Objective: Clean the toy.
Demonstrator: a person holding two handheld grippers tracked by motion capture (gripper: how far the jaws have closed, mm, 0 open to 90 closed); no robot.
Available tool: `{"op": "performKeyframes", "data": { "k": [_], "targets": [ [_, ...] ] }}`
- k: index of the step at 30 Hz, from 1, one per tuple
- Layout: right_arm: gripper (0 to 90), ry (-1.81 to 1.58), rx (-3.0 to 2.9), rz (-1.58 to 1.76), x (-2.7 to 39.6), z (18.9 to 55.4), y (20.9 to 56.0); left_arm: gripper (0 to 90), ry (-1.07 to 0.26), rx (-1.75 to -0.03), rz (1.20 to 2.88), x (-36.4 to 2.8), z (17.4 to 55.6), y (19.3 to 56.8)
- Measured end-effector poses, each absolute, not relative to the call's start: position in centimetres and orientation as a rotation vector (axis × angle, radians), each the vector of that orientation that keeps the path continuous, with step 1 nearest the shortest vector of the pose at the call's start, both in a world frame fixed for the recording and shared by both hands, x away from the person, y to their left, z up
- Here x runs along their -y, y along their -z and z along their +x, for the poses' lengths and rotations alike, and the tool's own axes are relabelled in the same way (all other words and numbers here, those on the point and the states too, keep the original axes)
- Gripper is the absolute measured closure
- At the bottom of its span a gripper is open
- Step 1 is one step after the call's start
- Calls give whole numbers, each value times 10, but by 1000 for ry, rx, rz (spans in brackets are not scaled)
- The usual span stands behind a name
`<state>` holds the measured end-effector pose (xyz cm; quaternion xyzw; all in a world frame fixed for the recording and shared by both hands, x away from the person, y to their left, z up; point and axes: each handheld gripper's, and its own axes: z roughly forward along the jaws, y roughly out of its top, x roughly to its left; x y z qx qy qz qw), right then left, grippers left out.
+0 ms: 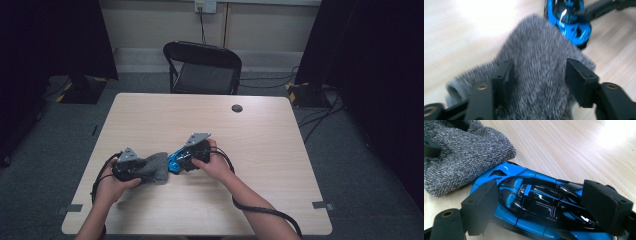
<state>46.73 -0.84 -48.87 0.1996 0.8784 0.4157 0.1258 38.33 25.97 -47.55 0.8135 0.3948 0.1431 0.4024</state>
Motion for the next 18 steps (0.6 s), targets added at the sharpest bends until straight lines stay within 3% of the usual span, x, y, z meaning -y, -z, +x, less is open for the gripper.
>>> {"op": "performKeyframes", "data": {
  "k": [2, 8, 9, 10, 11, 15, 18],
  "targets": [
    [142, -1209, -2560, 579, 8, 467, 489, 321, -363, -992, 2065, -259, 386, 475],
    [141, -1200, -2565, 583, 7, 468, 488, 324, -329, -921, 2143, -256, 397, 496],
    [139, -1201, -2563, 586, 7, 467, 488, 393, -307, -912, 2150, -256, 396, 494],
    [139, -1204, -2560, 586, 7, 467, 488, 566, -255, -928, 2145, -256, 395, 491],
    [138, -1206, -2558, 584, 7, 467, 489, 654, -226, -950, 2146, -255, 394, 490],
    [138, -1203, -2559, 583, 7, 467, 488, 726, -203, -1038, 2140, -253, 392, 484],
    [138, -1196, -2564, 589, 6, 467, 488, 735, -86, -972, 2169, -247, 383, 477]
  ]
}}
